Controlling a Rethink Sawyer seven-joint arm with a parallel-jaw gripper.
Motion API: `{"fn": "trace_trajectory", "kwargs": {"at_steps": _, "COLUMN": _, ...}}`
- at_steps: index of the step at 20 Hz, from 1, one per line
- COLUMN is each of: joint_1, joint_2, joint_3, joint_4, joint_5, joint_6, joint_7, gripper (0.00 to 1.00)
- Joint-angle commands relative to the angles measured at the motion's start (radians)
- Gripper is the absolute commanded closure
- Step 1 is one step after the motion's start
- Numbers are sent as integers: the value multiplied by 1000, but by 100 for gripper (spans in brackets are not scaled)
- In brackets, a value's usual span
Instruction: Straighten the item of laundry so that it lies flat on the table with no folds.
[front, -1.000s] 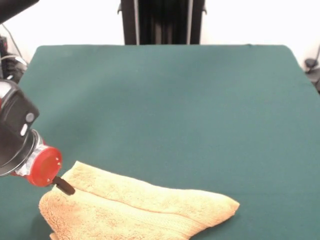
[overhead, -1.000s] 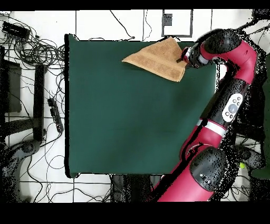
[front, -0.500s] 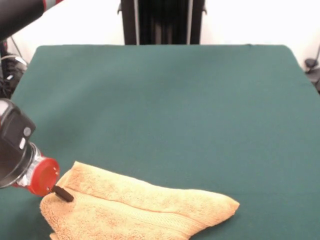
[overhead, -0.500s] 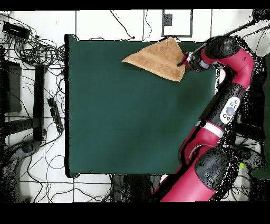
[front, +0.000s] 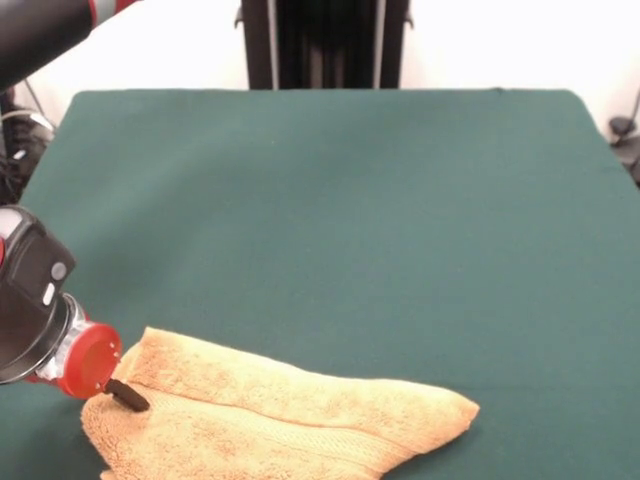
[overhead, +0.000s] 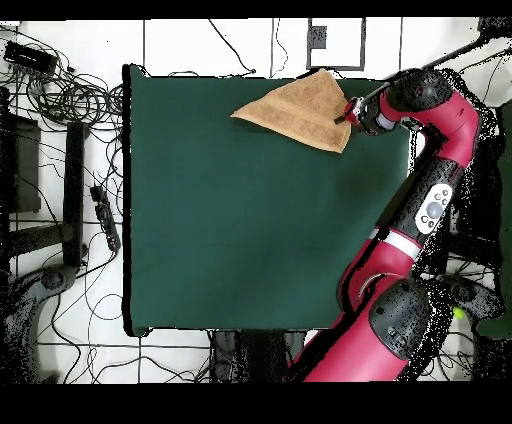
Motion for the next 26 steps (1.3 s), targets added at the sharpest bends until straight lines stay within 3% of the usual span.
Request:
{"fn": "trace_trajectory", "kwargs": {"at_steps": 1, "joint_1": 40, "joint_2": 77, "joint_3": -32, "joint_4": 58, "joint_5": -26, "joint_6": -281, "joint_7": -238, "gripper": 0}}
{"fn": "trace_trajectory", "kwargs": {"at_steps": 5, "joint_1": 26, "joint_2": 69, "joint_3": -74, "joint_4": 103, "joint_5": 32, "joint_6": -331, "joint_7": -205, "gripper": 0}}
{"fn": "trace_trajectory", "kwargs": {"at_steps": 18, "joint_1": 38, "joint_2": 65, "joint_3": -107, "joint_4": 101, "joint_5": 79, "joint_6": -349, "joint_7": -170, "gripper": 0}}
{"fn": "trace_trajectory", "kwargs": {"at_steps": 19, "joint_1": 40, "joint_2": 64, "joint_3": -112, "joint_4": 99, "joint_5": 86, "joint_6": -351, "joint_7": -171, "gripper": 100}}
{"fn": "trace_trajectory", "kwargs": {"at_steps": 26, "joint_1": 42, "joint_2": 63, "joint_3": -125, "joint_4": 99, "joint_5": 103, "joint_6": -353, "joint_7": -173, "gripper": 100}}
